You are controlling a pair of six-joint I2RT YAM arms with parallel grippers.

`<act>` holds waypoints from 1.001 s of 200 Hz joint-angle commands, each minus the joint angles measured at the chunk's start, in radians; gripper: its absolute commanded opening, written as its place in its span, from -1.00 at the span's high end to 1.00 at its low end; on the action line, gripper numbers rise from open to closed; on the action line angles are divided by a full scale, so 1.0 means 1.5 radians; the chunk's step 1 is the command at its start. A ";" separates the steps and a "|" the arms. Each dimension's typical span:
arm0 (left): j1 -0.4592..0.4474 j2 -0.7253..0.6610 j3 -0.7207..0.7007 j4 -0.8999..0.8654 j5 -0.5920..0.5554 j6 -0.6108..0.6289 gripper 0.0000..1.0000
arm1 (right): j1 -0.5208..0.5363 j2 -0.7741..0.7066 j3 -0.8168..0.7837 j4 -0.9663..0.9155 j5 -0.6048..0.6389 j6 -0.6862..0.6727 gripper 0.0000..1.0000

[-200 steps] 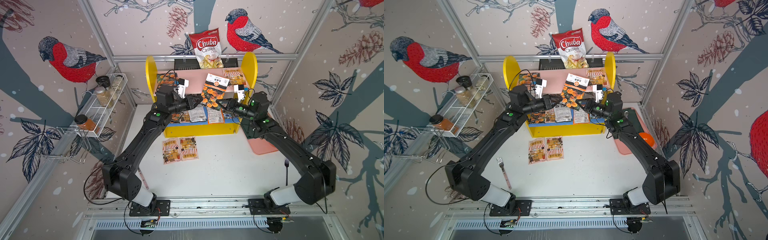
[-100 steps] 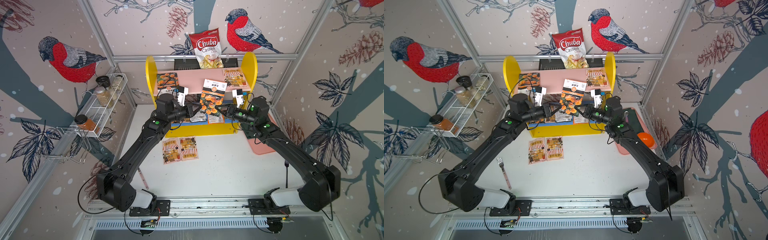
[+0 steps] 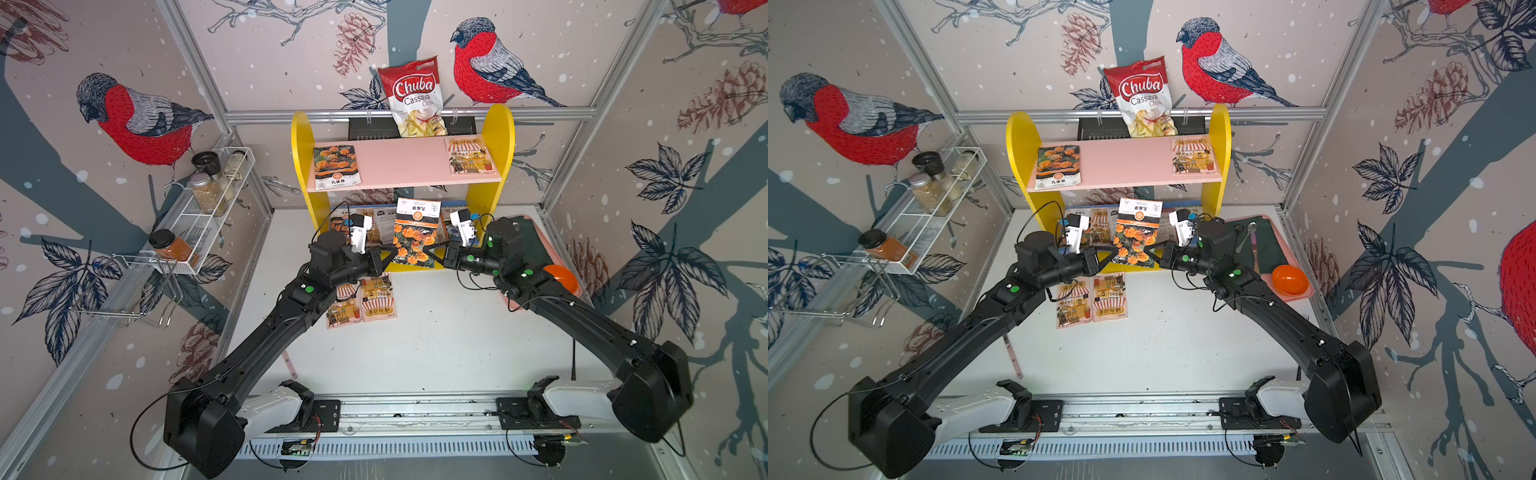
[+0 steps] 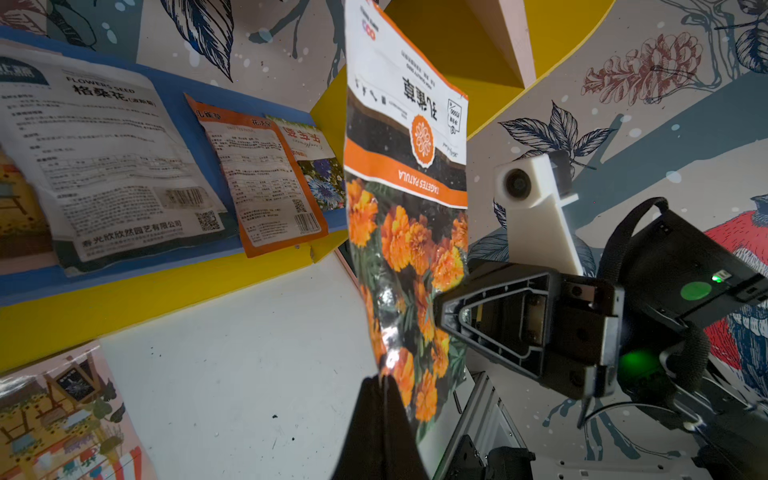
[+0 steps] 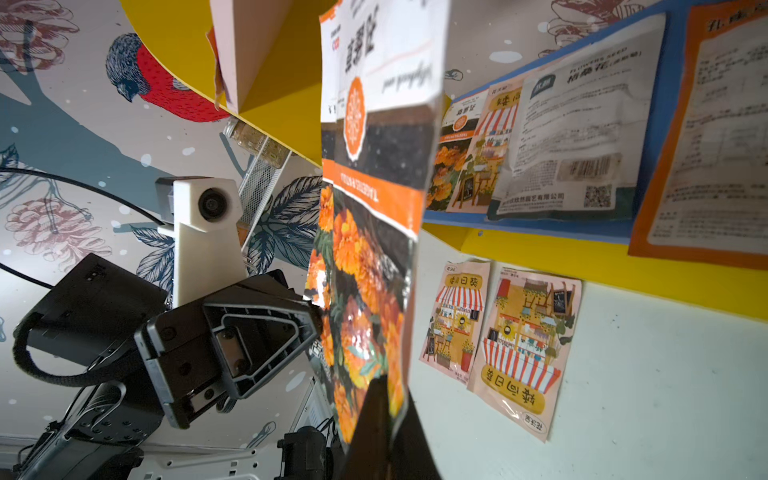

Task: Take the seed bag off the shelf
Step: Place the seed packet at the center of the board.

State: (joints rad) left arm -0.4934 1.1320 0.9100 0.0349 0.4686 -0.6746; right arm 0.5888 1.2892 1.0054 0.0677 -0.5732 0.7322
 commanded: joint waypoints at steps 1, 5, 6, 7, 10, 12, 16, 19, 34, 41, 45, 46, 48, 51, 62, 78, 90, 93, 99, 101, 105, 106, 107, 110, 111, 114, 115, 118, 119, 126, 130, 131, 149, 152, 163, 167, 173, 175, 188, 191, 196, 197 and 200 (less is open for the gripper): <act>-0.006 -0.019 -0.046 0.050 -0.017 -0.017 1.00 | 0.010 -0.011 -0.026 0.015 0.041 -0.015 1.00; -0.007 -0.021 -0.056 0.055 -0.020 -0.020 1.00 | 0.011 -0.012 -0.033 0.018 0.042 -0.014 1.00; -0.007 -0.022 -0.058 0.056 -0.021 -0.020 1.00 | 0.012 -0.013 -0.034 0.018 0.043 -0.013 1.00; -0.008 -0.023 -0.060 0.056 -0.021 -0.020 1.00 | 0.012 -0.013 -0.036 0.019 0.043 -0.014 1.00; -0.009 -0.024 -0.066 0.058 -0.025 -0.021 1.00 | 0.014 -0.014 -0.041 0.021 0.044 -0.014 1.00; -0.009 -0.025 -0.069 0.059 -0.027 -0.022 1.00 | 0.014 -0.015 -0.046 0.023 0.045 -0.014 1.00; -0.011 -0.027 -0.076 0.062 -0.032 -0.023 1.00 | 0.015 -0.015 -0.054 0.025 0.047 -0.014 1.00; -0.012 -0.029 -0.082 0.065 -0.034 -0.024 1.00 | 0.016 -0.016 -0.059 0.027 0.048 -0.012 1.00; -0.014 -0.031 -0.109 0.082 -0.039 -0.033 1.00 | 0.020 -0.017 -0.084 0.033 0.052 -0.014 1.00; -0.015 -0.031 -0.122 0.092 -0.041 -0.037 1.00 | 0.021 -0.016 -0.095 0.038 0.052 -0.013 1.00; -0.017 -0.031 -0.129 0.097 -0.043 -0.040 1.00 | 0.021 -0.014 -0.101 0.040 0.053 -0.013 1.00; -0.018 -0.030 -0.132 0.099 -0.043 -0.041 1.00 | 0.021 -0.014 -0.103 0.040 0.053 -0.013 1.00; -0.018 -0.031 -0.135 0.103 -0.043 -0.041 1.00 | 0.021 -0.014 -0.105 0.040 0.053 -0.014 1.00; -0.020 -0.029 -0.142 0.108 -0.046 -0.044 1.00 | 0.021 -0.013 -0.108 0.040 0.053 -0.014 1.00; -0.028 -0.027 -0.160 0.120 -0.056 -0.050 1.00 | 0.021 -0.008 -0.119 0.042 0.054 -0.016 1.00; -0.039 -0.025 -0.190 0.141 -0.066 -0.059 1.00 | 0.022 0.001 -0.134 0.048 0.054 -0.019 1.00; -0.043 -0.026 -0.215 0.160 -0.075 -0.067 1.00 | 0.023 0.007 -0.145 0.053 0.054 -0.020 1.00; -0.044 -0.027 -0.220 0.165 -0.079 -0.069 1.00 | 0.023 0.009 -0.149 0.056 0.054 -0.020 1.00; -0.044 -0.027 -0.232 0.174 -0.082 -0.073 1.00 | 0.024 0.013 -0.156 0.061 0.054 -0.019 1.00; -0.044 -0.026 -0.235 0.177 -0.082 -0.074 1.00 | 0.024 0.014 -0.158 0.064 0.054 -0.019 1.00; -0.044 -0.025 -0.240 0.182 -0.084 -0.076 1.00 | 0.024 0.017 -0.163 0.068 0.054 -0.018 1.00; -0.044 -0.025 -0.242 0.183 -0.085 -0.076 1.00 | 0.024 0.018 -0.164 0.069 0.054 -0.018 1.00; -0.044 -0.025 -0.243 0.185 -0.085 -0.076 1.00 | 0.024 0.019 -0.166 0.070 0.054 -0.017 1.00; -0.044 -0.023 -0.247 0.189 -0.087 -0.078 1.00 | 0.025 0.021 -0.168 0.074 0.054 -0.018 1.00; -0.044 -0.023 -0.249 0.190 -0.087 -0.079 1.00 | 0.025 0.021 -0.170 0.075 0.054 -0.018 1.00; -0.044 -0.021 -0.253 0.195 -0.087 -0.080 1.00 | 0.025 0.025 -0.173 0.080 0.053 -0.018 1.00; -0.044 -0.021 -0.255 0.197 -0.087 -0.081 1.00 | 0.025 0.026 -0.174 0.081 0.053 -0.018 1.00; -0.045 -0.018 -0.260 0.202 -0.087 -0.083 1.00 | 0.025 0.029 -0.177 0.084 0.053 -0.018 1.00; -0.045 -0.017 -0.261 0.204 -0.087 -0.083 1.00 | 0.026 0.030 -0.178 0.085 0.053 -0.018 1.00; -0.045 -0.011 -0.271 0.217 -0.087 -0.088 1.00 | 0.026 0.038 -0.184 0.092 0.053 -0.018 1.00; -0.045 -0.005 -0.276 0.226 -0.087 -0.089 1.00 | 0.027 0.043 -0.187 0.096 0.051 -0.019 1.00; -0.045 -0.004 -0.278 0.228 -0.087 -0.090 1.00 | 0.027 0.044 -0.188 0.098 0.051 -0.020 1.00; -0.045 0.023 -0.302 0.266 -0.085 -0.100 1.00 | 0.028 0.070 -0.196 0.112 0.051 -0.026 1.00; -0.044 0.028 -0.305 0.270 -0.085 -0.102 1.00 | 0.028 0.076 -0.197 0.112 0.051 -0.028 1.00; -0.045 0.046 -0.320 0.296 -0.082 -0.111 1.00 | 0.028 0.095 -0.196 0.114 0.053 -0.034 1.00; -0.047 0.053 -0.323 0.306 -0.080 -0.115 1.00 | 0.028 0.103 -0.195 0.114 0.052 -0.036 1.00; -0.049 0.064 -0.330 0.317 -0.080 -0.119 1.00 | 0.028 0.116 -0.192 0.114 0.051 -0.041 1.00; -0.049 0.067 -0.332 0.321 -0.080 -0.120 1.00 | 0.028 0.119 -0.191 0.113 0.052 -0.043 1.00; -0.052 0.085 -0.342 0.340 -0.084 -0.128 1.00 | 0.027 0.144 -0.181 0.110 0.051 -0.052 1.00; -0.053 0.089 -0.344 0.344 -0.086 -0.129 1.00 | 0.027 0.150 -0.179 0.109 0.050 -0.054 1.00; -0.053 0.094 -0.347 0.347 -0.089 -0.129 1.00 | 0.028 0.159 -0.177 0.107 0.051 -0.057 1.00; -0.053 0.095 -0.347 0.348 -0.090 -0.129 1.00 | 0.028 0.160 -0.176 0.107 0.051 -0.058 1.00; -0.054 0.098 -0.348 0.349 -0.093 -0.129 1.00 | 0.028 0.166 -0.175 0.107 0.051 -0.059 1.00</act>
State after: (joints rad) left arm -0.5686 1.2507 0.4057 0.4774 0.3714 -0.8421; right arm 0.6338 1.4910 0.7242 0.2085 -0.5549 0.6827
